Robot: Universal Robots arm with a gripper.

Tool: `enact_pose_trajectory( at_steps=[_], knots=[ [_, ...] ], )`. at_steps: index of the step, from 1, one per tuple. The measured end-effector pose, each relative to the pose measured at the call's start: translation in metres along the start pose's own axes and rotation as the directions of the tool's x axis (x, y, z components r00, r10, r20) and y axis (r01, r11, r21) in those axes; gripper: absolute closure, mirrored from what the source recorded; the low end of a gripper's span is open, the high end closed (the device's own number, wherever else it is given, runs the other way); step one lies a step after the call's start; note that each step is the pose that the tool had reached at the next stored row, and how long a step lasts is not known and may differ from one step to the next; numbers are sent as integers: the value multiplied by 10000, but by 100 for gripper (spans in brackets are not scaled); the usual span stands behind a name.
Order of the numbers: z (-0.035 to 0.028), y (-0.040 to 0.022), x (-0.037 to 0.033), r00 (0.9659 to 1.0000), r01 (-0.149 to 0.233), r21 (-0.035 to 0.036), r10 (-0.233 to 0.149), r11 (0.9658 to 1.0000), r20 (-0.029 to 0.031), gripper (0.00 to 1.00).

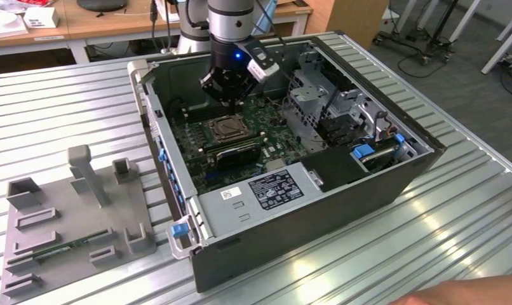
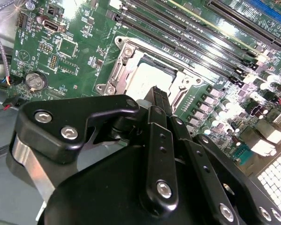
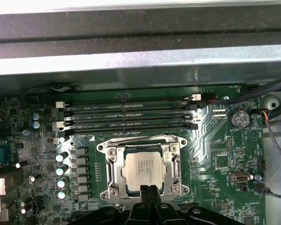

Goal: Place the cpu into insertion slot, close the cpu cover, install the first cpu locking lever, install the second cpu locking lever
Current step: 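Install the second cpu locking lever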

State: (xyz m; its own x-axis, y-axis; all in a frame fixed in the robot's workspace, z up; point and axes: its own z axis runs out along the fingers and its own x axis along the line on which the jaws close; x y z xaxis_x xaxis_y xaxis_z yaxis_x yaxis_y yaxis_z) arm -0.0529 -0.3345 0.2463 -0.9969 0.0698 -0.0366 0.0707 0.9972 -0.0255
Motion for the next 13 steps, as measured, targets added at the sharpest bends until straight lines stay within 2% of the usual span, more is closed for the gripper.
enact_pose_trajectory(
  at_steps=[7,13],
  knots=[
    [-2,-10,-1,10000,2,3,-2,10000,-2,89],
    [1,-79,-5,10000,-1,0,1,10000,7,89]
  ],
)
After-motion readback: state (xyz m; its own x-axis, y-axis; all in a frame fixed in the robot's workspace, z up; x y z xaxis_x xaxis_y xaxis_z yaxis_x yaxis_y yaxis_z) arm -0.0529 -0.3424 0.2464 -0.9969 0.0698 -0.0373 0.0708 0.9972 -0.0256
